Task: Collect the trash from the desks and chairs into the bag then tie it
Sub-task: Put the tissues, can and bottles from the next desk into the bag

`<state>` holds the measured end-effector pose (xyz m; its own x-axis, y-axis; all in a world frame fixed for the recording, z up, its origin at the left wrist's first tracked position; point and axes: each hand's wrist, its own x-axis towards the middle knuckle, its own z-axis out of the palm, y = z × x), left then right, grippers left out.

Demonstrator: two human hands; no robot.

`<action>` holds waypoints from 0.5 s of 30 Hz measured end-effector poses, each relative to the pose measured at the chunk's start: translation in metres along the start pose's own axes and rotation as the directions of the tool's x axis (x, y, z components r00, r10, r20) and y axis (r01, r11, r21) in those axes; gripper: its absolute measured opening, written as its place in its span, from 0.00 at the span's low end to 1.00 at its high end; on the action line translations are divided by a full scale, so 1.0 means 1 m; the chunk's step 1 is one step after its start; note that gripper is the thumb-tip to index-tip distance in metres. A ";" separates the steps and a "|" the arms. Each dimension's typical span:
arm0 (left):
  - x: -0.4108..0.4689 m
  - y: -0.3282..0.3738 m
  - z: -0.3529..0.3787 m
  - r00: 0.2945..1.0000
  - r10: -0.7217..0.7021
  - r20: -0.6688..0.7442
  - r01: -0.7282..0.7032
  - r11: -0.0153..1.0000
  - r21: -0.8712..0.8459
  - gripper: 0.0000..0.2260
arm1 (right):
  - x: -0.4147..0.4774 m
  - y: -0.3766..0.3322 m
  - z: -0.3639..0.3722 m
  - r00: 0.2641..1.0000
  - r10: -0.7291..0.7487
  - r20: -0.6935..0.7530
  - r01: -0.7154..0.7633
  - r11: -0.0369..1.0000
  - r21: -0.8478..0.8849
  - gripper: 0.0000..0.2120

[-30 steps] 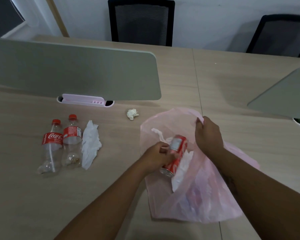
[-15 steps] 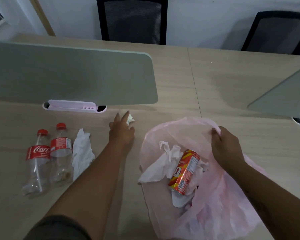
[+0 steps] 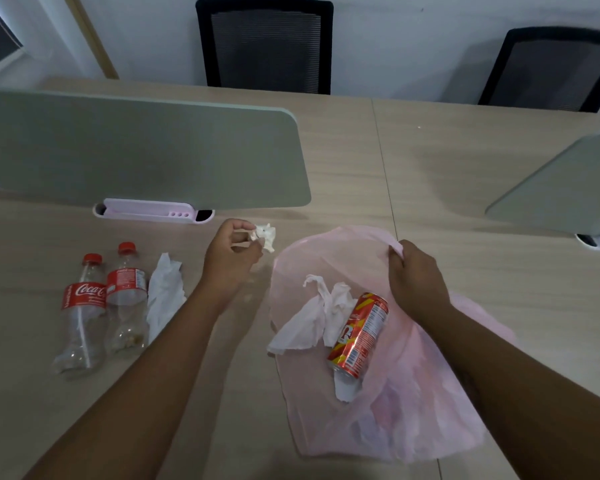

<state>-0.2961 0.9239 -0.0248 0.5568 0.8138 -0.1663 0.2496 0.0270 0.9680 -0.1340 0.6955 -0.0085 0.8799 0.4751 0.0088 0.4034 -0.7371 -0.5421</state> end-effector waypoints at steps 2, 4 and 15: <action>-0.034 0.011 0.004 0.995 -0.014 0.097 0.015 1.000 -0.008 0.11 | -0.005 0.000 0.001 1.000 0.000 0.009 0.000 1.000 -0.013 0.14; -0.065 0.012 0.019 0.974 -0.046 0.223 0.042 0.999 0.022 0.10 | -0.008 -0.002 0.000 1.000 0.005 0.011 -0.005 1.000 -0.002 0.14; -0.057 -0.055 -0.034 0.968 0.053 -0.244 0.138 0.700 0.700 0.21 | -0.013 -0.012 -0.005 0.998 -0.056 0.017 0.055 0.998 0.037 0.14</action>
<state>-0.3688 0.8961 -0.0621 0.3589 0.9312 -0.0637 0.8066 -0.2751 0.5232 -0.1487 0.6961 0.0023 0.8515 0.5237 0.0246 0.4419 -0.6917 -0.5712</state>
